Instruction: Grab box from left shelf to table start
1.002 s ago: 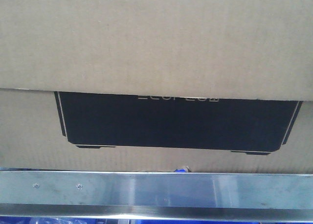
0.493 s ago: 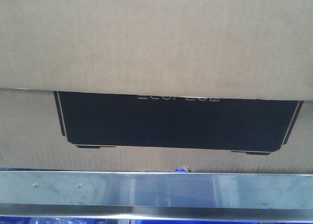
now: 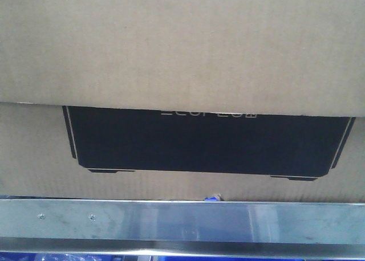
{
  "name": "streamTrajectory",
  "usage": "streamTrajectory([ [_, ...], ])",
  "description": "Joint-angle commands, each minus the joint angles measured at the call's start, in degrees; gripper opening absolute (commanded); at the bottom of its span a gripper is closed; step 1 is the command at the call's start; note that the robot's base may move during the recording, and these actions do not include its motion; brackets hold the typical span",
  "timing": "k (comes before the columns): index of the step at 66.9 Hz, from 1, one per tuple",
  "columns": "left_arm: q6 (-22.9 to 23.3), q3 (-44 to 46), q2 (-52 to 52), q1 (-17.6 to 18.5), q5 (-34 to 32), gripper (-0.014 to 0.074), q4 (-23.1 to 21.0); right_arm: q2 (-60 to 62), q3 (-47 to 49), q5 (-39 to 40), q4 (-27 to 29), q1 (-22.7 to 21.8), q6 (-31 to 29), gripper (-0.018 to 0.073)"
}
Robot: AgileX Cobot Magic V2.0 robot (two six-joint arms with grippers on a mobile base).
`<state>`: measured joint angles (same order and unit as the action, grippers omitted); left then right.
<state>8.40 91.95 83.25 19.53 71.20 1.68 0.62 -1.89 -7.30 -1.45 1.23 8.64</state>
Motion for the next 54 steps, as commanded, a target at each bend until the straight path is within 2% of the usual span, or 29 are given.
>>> streamTrajectory([
  [1,1.09,2.85,-0.87,0.53,0.19,0.0287,0.33,0.54,-0.08,6.97,-0.45,0.09,-0.61,0.0053],
  [10,1.09,2.95,-0.61,0.53,0.59,0.0287,1.04,0.54,0.58,8.78,-0.38,0.09,-0.48,0.0053],
  [16,1.09,2.95,-0.61,0.53,0.59,0.0287,1.68,0.54,2.74,7.3,-0.01,0.09,-0.42,0.0057],
  [20,1.09,2.95,-0.61,0.53,0.59,0.0287,2.26,0.54,5.33,4.65,0.38,0.09,-0.42,0.009],
  [25,1.09,2.95,-0.61,0.53,0.59,0.0287,2.26,0.54,8.83,0.61,0.38,0.09,-0.42,0.0192],
  [32,1.09,2.95,-0.61,0.53,0.59,0.0287,2.38,0.5,14.16,-5.85,0.38,0.09,-0.47,0.044],
  [38,1.09,2.95,-0.61,0.53,0.59,0.0287,2.38,0.06,18.38,-9.94,0.33,0.09,-0.47,0.0566],
  [54,1.09,2.95,-0.61,0.53,0.59,0.0287,2.51,-10.44,32.65,-18.76,0.33,0.09,-0.47,0.0536],
])
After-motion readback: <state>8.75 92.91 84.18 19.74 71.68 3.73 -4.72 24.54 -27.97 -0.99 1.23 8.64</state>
